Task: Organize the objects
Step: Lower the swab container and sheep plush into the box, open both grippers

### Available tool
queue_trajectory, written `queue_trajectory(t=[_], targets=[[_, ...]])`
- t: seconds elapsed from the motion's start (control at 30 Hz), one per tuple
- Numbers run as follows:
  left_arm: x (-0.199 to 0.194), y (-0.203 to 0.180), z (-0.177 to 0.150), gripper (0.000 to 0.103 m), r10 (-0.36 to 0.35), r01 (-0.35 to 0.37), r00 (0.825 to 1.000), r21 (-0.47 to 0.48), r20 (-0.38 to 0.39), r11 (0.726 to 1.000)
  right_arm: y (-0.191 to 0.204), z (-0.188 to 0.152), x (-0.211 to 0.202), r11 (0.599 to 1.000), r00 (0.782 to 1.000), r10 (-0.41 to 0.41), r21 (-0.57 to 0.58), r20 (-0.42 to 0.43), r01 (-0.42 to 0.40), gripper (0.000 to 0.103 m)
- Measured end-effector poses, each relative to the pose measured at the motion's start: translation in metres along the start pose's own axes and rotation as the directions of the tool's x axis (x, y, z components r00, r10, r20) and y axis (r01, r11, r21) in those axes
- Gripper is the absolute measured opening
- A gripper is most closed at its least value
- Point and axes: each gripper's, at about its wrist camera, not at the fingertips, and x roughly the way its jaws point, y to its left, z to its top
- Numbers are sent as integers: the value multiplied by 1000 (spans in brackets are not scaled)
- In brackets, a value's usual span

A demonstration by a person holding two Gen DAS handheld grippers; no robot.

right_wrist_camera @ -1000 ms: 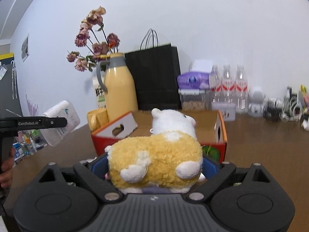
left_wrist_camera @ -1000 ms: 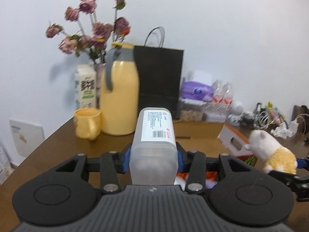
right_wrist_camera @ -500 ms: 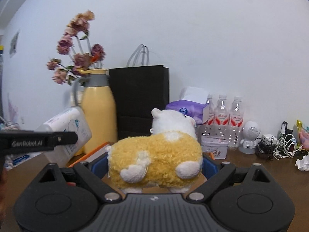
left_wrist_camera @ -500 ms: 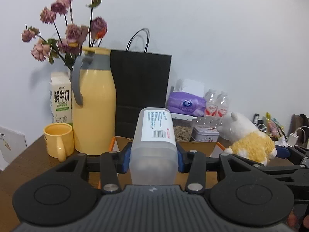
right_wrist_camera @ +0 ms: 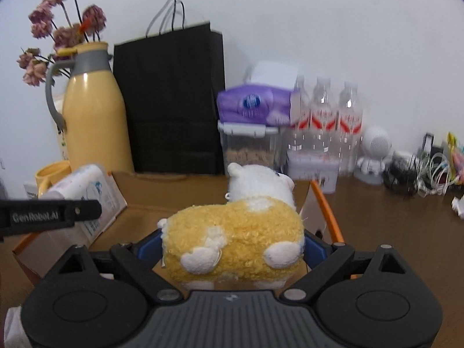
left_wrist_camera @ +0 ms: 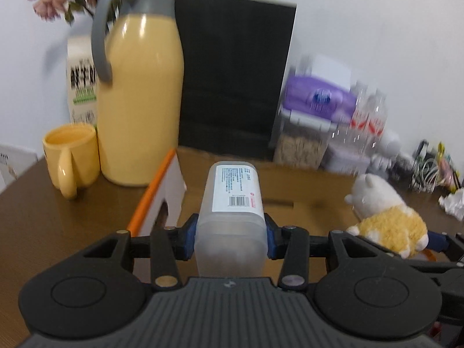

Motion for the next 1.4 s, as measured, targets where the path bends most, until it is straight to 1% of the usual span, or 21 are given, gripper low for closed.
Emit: queue_trajectory(t=[0.13, 0.37, 0.4, 0.43, 0.47, 0.5, 0.53, 0.57, 0.67, 0.77, 0.87, 0.97, 1.07, 1.2, 1.4], targets=[[8, 3, -6, 44, 1, -1, 999, 1, -42, 1000, -1, -6, 5, 1000, 999, -1, -4, -38, 0, 94], [8, -1, -9, 45, 21, -20, 999, 23, -45, 1000, 2, -11, 7, 1000, 996, 4, -20, -84, -5, 97], [5, -2, -9, 47, 27, -26, 999, 34, -31, 999, 2, -12, 8, 1000, 996, 6, -20, -94, -8, 97], [2, -4, -8, 50, 32, -31, 999, 43, -18, 999, 2, -12, 7, 1000, 995, 8, -20, -99, -11, 98], [-1, -6, -8, 63, 35, -35, 999, 52, -4, 998, 3, -12, 6, 1000, 995, 7, -20, -101, -9, 99], [-4, -7, -7, 81, 40, -40, 999, 59, 9, 997, 2, -12, 5, 1000, 995, 5, -20, -101, -7, 99], [-6, -10, -7, 89, 48, -50, 999, 69, 23, 996, 2, -12, 4, 1000, 995, 1, -18, -102, -2, 101], [-8, -11, -7, 94, 55, -57, 998, 78, 35, 995, 2, -11, 3, 1000, 995, -1, -16, -100, 0, 103], [-12, -14, -6, 103, 57, -62, 997, 85, 57, 994, -1, -10, 1, 1000, 995, 6, -8, -104, -6, 103], [-15, -14, -5, 103, 57, -63, 996, 75, 70, 995, -2, -9, -3, 1000, 995, 13, -4, -99, -14, 103], [-16, -14, -5, 103, 53, -58, 996, 68, 73, 996, -2, -6, -11, 1000, 997, 20, -4, -80, -20, 103], [-25, -13, -2, 103, 41, -47, 995, 60, 92, 997, -3, -3, -20, 1000, 998, 20, -2, -60, -20, 103], [-41, -12, 3, 103, 22, -30, 990, 54, 137, 998, -7, 1, -29, 1000, 999, 20, 4, -40, -20, 103], [-67, -14, 8, 103, -19, 7, 980, 58, 198, 998, -11, 6, -49, 999, 999, 32, 6, 0, -32, 103], [-98, -16, 7, 103, -60, 44, 970, 74, 236, 996, -17, 8, -88, 999, 997, 45, -12, 66, -45, 103]])
